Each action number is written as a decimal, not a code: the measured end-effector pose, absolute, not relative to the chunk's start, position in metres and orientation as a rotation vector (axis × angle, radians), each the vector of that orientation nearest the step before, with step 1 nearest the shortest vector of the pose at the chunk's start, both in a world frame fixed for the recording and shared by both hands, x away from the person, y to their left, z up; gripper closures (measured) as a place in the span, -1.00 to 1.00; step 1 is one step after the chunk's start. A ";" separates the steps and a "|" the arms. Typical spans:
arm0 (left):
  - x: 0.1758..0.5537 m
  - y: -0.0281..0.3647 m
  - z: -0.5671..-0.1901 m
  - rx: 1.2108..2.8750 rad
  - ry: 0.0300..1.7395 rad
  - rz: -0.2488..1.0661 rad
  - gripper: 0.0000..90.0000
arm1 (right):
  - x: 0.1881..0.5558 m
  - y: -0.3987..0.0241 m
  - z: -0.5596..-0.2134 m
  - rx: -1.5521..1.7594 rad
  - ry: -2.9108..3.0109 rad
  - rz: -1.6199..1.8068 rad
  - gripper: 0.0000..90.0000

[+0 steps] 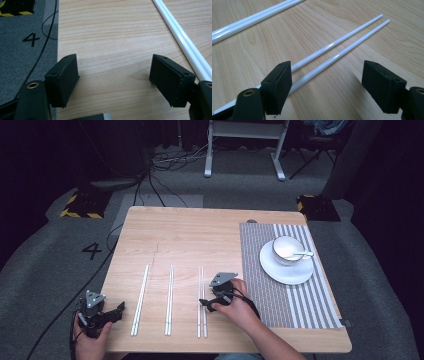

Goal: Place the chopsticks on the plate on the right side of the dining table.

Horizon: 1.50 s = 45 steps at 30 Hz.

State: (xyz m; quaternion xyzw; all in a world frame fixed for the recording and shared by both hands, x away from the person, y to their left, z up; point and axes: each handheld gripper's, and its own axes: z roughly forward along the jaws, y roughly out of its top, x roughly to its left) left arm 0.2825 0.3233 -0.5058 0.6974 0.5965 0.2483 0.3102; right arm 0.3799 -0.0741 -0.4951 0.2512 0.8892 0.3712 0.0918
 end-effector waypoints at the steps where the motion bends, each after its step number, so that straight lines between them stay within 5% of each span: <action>1: 0.282 0.323 -0.506 1.842 1.575 0.656 -0.49 | 0.380 -0.076 -0.495 0.752 2.641 1.095 -0.45; 15: 0.283 0.323 -0.506 1.840 1.577 0.658 -0.49 | 0.379 -0.088 -0.499 0.808 2.591 1.064 -0.40; 18: 0.283 0.323 -0.506 1.840 1.577 0.658 -0.49 | 0.375 -0.090 -0.495 0.844 2.580 1.038 0.01; 21: 0.283 0.323 -0.506 1.840 1.577 0.658 -0.49 | 0.369 -0.094 -0.489 0.895 2.595 0.960 0.13; 45: 0.283 0.323 -0.506 1.841 1.577 0.658 -0.49 | 0.361 -0.107 -0.468 1.081 2.746 0.544 0.23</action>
